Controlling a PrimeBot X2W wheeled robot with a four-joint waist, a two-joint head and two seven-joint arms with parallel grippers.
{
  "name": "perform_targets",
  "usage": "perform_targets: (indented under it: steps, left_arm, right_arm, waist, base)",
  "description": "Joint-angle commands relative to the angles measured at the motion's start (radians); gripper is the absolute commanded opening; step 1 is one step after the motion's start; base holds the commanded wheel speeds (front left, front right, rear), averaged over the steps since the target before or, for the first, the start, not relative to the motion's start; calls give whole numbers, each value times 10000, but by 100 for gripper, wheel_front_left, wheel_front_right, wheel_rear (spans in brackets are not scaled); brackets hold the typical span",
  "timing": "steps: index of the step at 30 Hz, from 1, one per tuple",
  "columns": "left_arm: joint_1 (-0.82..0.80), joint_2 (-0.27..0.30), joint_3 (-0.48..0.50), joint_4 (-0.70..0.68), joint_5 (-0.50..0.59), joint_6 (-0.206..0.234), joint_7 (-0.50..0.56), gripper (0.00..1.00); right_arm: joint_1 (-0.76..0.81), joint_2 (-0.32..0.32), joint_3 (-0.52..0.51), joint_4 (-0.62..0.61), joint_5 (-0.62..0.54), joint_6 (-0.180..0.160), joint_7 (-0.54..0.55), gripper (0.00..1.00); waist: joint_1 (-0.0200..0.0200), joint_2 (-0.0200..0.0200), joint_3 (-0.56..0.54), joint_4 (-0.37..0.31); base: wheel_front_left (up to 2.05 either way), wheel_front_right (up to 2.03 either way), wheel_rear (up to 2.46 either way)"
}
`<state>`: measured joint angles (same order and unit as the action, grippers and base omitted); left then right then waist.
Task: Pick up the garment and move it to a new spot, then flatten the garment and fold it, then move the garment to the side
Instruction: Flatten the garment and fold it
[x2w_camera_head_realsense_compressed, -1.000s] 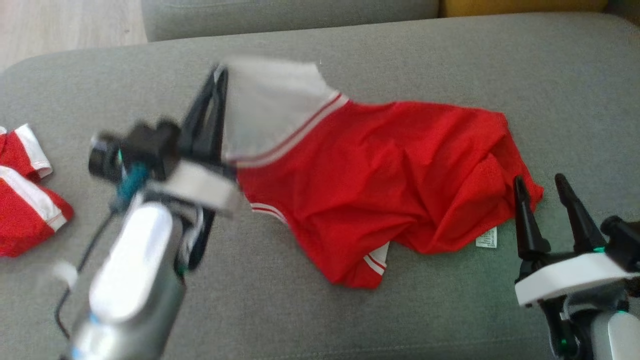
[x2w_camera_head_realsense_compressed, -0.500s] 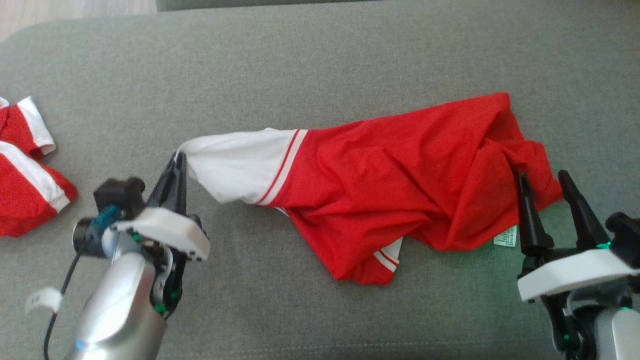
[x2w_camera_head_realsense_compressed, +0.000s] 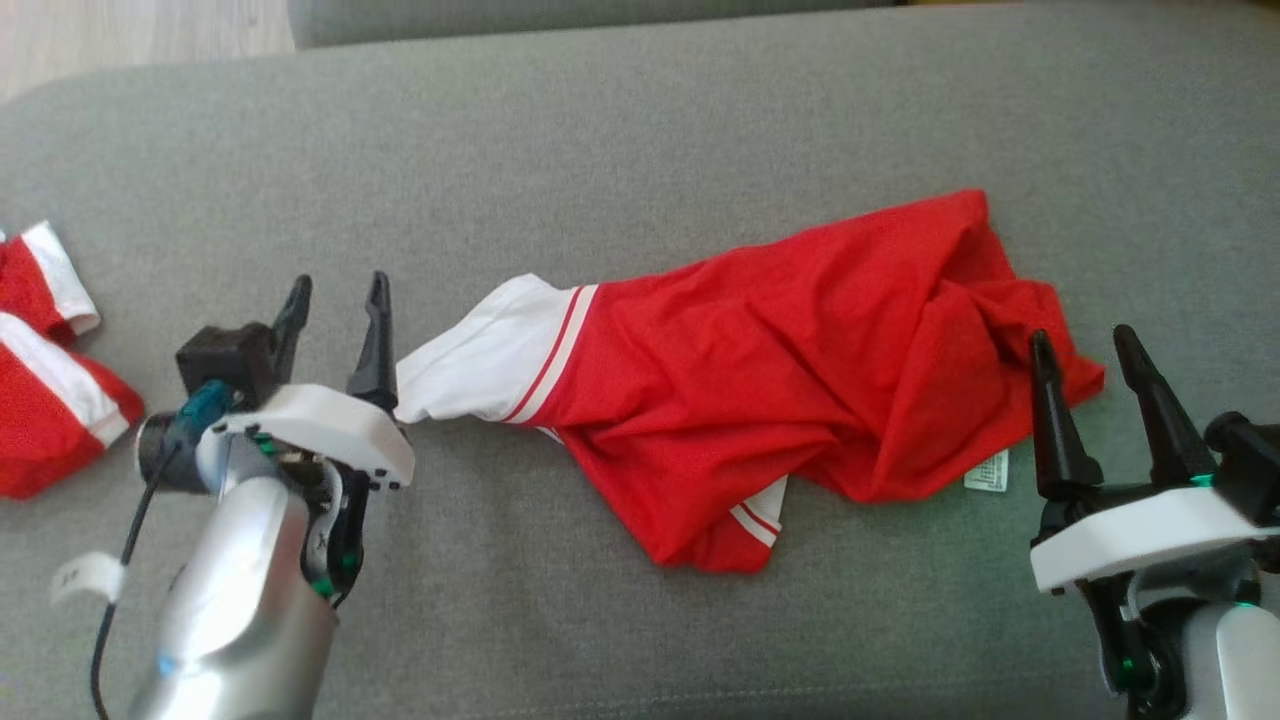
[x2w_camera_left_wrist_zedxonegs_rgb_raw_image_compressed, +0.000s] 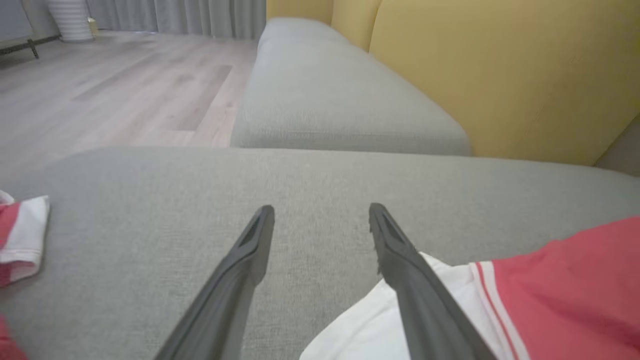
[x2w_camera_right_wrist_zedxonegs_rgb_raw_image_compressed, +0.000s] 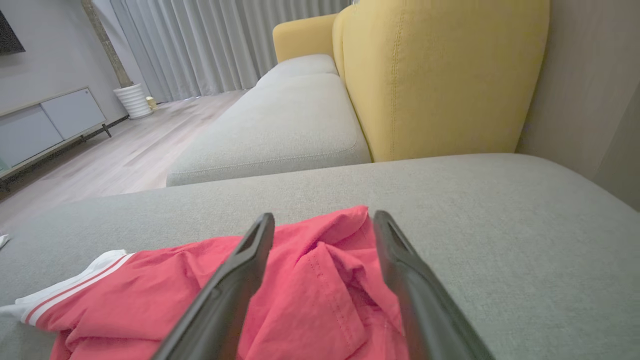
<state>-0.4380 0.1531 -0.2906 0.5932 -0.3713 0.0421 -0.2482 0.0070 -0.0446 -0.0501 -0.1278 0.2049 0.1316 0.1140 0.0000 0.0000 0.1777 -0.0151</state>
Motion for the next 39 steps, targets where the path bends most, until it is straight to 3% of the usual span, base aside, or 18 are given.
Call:
perform_targets:
  steps: [1,10,20,39]
  left_arm:
    - [256,226,532,-871,254,225,-132,100]
    - [2275,280,804,-3516,929,845,-134,100]
    - [4253,511,411,-5374,1209,1347,549,100]
    - [4515,604,300,-5916,1198,1616,769,100]
  right_arm:
    - [-296,-56,200,-386,-132,-9,-91,100]
    - [-126,-56,225,-429,-523,-9,-48,100]
    - [422,-56,455,-319,-695,-9,-19,100]
    - [597,-56,543,-407,-631,-9,37,100]
  waist:
    - [0,0,-263,-3]
    - [0,0,-1007,141]
    - [0,0,-1557,260]
    - [0,0,-1650,310]
  base:
    - [0,0,0]
    - [0,0,0]
    - [0,0,0]
    - [0,0,0]
